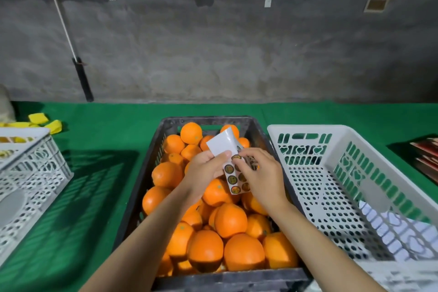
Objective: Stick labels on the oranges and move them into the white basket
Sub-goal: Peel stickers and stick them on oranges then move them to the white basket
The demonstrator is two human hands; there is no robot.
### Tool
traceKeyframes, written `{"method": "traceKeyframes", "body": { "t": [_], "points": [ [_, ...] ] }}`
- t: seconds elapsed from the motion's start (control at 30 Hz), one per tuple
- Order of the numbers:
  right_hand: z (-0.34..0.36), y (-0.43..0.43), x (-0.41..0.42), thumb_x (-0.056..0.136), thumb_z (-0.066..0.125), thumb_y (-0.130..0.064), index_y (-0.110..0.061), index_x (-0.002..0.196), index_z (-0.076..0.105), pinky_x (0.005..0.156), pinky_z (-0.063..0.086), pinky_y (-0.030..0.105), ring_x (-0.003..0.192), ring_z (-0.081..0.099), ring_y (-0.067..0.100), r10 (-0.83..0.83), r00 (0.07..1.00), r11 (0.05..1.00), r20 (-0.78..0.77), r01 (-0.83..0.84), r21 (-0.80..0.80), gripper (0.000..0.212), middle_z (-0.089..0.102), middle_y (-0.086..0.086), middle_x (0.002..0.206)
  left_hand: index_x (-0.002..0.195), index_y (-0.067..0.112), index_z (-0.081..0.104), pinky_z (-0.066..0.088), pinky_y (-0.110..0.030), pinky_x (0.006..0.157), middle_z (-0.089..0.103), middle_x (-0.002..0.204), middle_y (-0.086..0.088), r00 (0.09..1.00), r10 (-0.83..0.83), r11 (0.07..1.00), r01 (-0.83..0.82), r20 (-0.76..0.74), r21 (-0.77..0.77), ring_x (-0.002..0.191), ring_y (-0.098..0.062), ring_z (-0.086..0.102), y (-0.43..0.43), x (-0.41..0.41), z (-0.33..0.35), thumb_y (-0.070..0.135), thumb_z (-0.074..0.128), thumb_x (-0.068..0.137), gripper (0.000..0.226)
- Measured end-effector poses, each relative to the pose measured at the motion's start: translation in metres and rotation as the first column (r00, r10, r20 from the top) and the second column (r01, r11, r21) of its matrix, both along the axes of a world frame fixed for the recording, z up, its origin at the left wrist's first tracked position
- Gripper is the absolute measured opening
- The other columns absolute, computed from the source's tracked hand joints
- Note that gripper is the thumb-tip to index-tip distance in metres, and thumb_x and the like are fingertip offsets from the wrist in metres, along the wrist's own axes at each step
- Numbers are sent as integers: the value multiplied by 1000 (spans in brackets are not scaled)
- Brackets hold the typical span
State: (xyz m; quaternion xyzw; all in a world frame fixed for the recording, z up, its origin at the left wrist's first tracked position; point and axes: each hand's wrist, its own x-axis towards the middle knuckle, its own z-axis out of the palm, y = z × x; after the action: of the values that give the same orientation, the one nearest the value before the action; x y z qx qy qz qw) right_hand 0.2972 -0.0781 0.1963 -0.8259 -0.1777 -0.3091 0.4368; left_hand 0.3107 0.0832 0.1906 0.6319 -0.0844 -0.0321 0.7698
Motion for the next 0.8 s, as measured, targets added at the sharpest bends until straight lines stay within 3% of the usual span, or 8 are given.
{"method": "traceKeyframes", "body": {
  "t": [0.1, 0.23, 0.3, 0.4, 0.5, 0.6, 0.7, 0.8],
  "points": [
    [-2, -2, 0, 85, 77, -12, -19, 90, 75, 91, 53, 47, 101, 64, 4, 15, 1000, 999, 0, -15, 33, 9, 61, -33, 100, 122, 16, 68, 52, -49, 99, 72, 118, -11, 1000, -3, 1000, 3, -5, -19, 111, -30, 68, 1, 2, -1, 37, 64, 94, 35],
    [-1, -1, -5, 89, 75, -17, -15, 89, 72, 99, 47, 31, 113, 59, 12, 37, 999, 995, 17, -38, 88, 3, 63, -8, 111, 119, 17, 70, 59, -38, 87, 72, 118, -12, 998, 60, 992, -58, 18, -109, 109, -30, 69, 4, 4, 1, 27, 59, 100, 25],
    [2, -1, -8, 88, 74, -12, -13, 86, 68, 94, 46, 27, 106, 60, 13, 109, 991, 979, -83, -93, 182, 6, 63, -1, 106, 122, 16, 66, 59, -38, 84, 71, 120, -12, 990, 140, 960, -138, -8, -246, 110, -31, 69, 12, 8, 6, 23, 57, 101, 24],
    [13, -4, -15, 88, 73, -8, -13, 79, 67, 81, 44, 25, 84, 60, 10, 427, 806, 869, -410, -240, 433, 12, 65, 5, 90, 125, 12, 60, 59, -46, 85, 72, 119, -13, 962, 253, 870, -273, -103, -410, 107, -33, 70, 26, 13, 11, 21, 57, 100, 26],
    [17, -9, -18, 87, 72, -10, -18, 74, 67, 80, 41, 27, 83, 55, 12, 542, 574, 841, -614, -381, 385, 17, 61, 6, 87, 125, 13, 60, 60, -46, 81, 74, 114, -11, 942, 298, 840, -336, -156, -425, 104, -33, 71, 33, 14, 10, 26, 57, 100, 28],
    [19, -13, -21, 77, 74, -22, -20, 79, 72, 96, 41, 32, 102, 61, 16, 515, 335, 798, -789, -524, 299, 4, 68, 3, 105, 132, 12, 56, 56, -52, 90, 71, 120, -12, 952, 263, 858, -304, -155, -413, 109, -35, 69, 33, 12, 7, 26, 56, 101, 35],
    [18, -14, -21, 72, 73, -28, -26, 78, 73, 102, 40, 30, 116, 59, 12, 409, 285, 807, -867, -556, 198, 7, 65, -4, 124, 134, 11, 55, 57, -51, 87, 72, 119, -11, 956, 248, 864, -291, -155, -412, 107, -34, 70, 32, 10, 8, 24, 55, 101, 36],
    [15, -12, -20, 72, 74, -31, -32, 75, 73, 106, 39, 33, 121, 56, 12, 382, 315, 810, -869, -566, 151, 3, 62, -7, 125, 134, 11, 56, 58, -50, 86, 72, 118, -11, 955, 251, 869, -295, -160, -398, 105, -33, 71, 31, 12, 8, 23, 56, 101, 35]
  ]
}}
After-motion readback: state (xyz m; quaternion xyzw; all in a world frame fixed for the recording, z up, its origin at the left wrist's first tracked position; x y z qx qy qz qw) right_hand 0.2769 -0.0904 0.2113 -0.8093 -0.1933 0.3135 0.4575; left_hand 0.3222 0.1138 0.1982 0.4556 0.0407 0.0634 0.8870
